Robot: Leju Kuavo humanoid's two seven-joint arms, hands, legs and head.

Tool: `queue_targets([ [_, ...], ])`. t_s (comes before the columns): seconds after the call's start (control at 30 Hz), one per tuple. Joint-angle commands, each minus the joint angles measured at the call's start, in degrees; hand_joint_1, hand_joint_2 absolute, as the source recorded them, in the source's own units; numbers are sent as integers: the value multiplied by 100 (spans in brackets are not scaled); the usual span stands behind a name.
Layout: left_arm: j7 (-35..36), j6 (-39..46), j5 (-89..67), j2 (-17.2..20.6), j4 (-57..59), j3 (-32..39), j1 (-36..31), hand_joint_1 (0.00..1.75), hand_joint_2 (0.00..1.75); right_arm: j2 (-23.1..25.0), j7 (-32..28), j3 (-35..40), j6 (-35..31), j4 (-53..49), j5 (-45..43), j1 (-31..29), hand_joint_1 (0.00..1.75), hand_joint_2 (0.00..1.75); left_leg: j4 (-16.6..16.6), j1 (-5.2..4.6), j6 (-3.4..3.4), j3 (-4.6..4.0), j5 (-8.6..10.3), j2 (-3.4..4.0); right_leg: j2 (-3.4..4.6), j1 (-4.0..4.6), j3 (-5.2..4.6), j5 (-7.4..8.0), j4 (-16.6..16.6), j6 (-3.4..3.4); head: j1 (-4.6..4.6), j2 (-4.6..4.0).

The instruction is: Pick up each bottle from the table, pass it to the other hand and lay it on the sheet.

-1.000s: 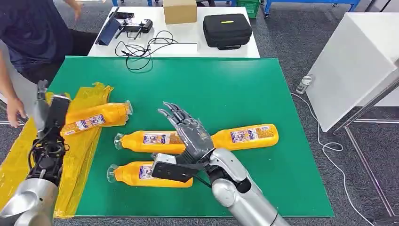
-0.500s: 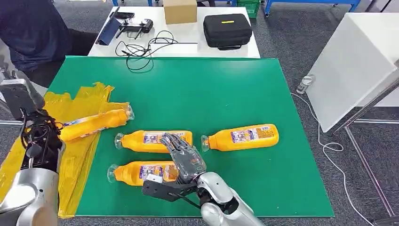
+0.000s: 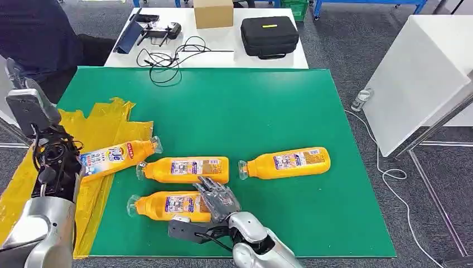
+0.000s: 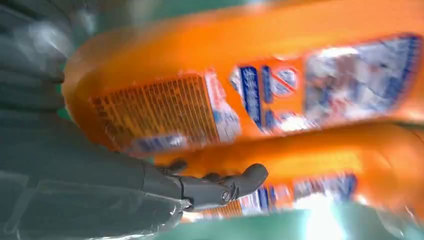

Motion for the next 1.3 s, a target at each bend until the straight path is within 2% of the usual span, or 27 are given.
queue_targets([
  [0.03,-7,66,170,-136,192,-157,-373,0,0,113,155,520,402,1372,204,-518,61,175,0,5,-5,8,-2,-11,-19,5,15,-5,-4,3,-2,2],
  [0.07,-7,66,170,-136,191,-158,-375,0,0,105,155,518,401,1379,202,-512,61,175,-2,2,-4,7,0,-10,-18,3,12,-4,-3,2,-2,2],
  [0.1,-16,77,207,-139,189,-161,-378,0,0,122,149,538,443,1465,217,-533,141,175,-1,7,-7,16,-4,-13,-24,7,23,-8,-5,3,-2,2],
  [0.13,-28,75,239,-138,183,-175,-376,0,0,122,141,565,487,1519,234,-553,168,175,-2,6,-6,16,-2,-13,-22,6,22,-7,-6,3,-2,2],
  [0.17,-28,76,245,-139,183,-187,-379,0,0,121,133,586,512,1550,250,-569,175,175,-2,3,-4,18,-1,-8,-16,4,20,-5,-4,2,-2,2],
  [0.4,-12,-8,280,-184,216,-251,-420,0,0,57,67,508,512,1609,163,-653,175,175,-1,7,-9,34,5,0,-12,12,33,11,-10,-14,-2,2],
  [0.5,63,-271,395,-184,242,-303,-434,0,0,2,-205,151,283,1385,-243,-712,175,175,0,5,-15,36,9,6,-2,10,31,11,-7,-17,-2,2],
  [0.57,264,-1042,709,-151,181,-309,-345,0,0,-140,-604,-299,95,869,-791,-695,175,175,0,5,-16,38,10,4,-5,10,36,11,-7,-16,-2,2],
  [0.63,366,-1376,865,-135,159,-303,-284,0,0,-262,-722,-555,100,366,-1072,-652,175,175,0,5,-17,39,9,9,-3,10,37,14,-7,-18,-2,2],
  [0.67,535,-2152,1240,-146,115,-205,-202,0,0,-365,-1051,-934,-49,-280,-1483,-530,175,175,1,3,-15,39,8,14,4,9,34,20,-4,-27,-2,2],
  [0.73,546,-2227,1273,-125,60,-235,-127,0,0,-555,-850,-993,248,-860,-1557,-462,175,175,2,2,-16,34,7,18,6,7,29,19,-2,-25,-2,2],
  [1.0,546,-2241,1287,-129,51,-243,-136,0,0,-556,-805,-970,272,-924,-1535,-361,175,175,0,5,-15,17,7,13,2,5,15,15,0,-28,-2,2],
  [1.03,703,-2565,1484,-120,77,-200,-123,0,175,-535,-1145,-1214,-22,-1113,-1750,-299,175,175,0,5,-15,11,9,13,3,5,9,17,-1,-29,-2,2],
  [1.07,837,-3180,1810,-127,39,-124,-51,0,175,-591,-1495,-1563,-204,-1704,-2100,-133,175,175,0,3,-14,6,10,17,9,4,2,19,0,-30,-2,0],
  [1.13,992,-4055,2245,-115,-84,-113,144,0,175,-878,-1562,-2008,-11,-3097,-2451,154,175,175,2,1,-15,4,7,17,7,2,-1,15,3,-28,-4,0],
  [1.17,1122,-4859,2668,-138,-184,-85,289,0,175,-972,-1520,-2354,-88,-3733,-2481,268,175,175,1,-4,-11,-8,12,18,12,-2,-15,21,5,-28,-2,2],
  [1.23,1268,-5405,2991,-179,-398,-183,483,0,175,-1018,-1466,-2770,76,-4142,-2563,296,175,175,4,-5,-11,-14,9,5,2,-4,-17,16,8,-26,-4,0],
  [1.3,1436,-5533,3203,-262,-823,-396,701,0,175,-954,-1512,-3070,48,-3971,-2425,121,175,175,4,-5,-10,-7,6,1,-3,-3,-8,13,5,-23,-2,2],
])
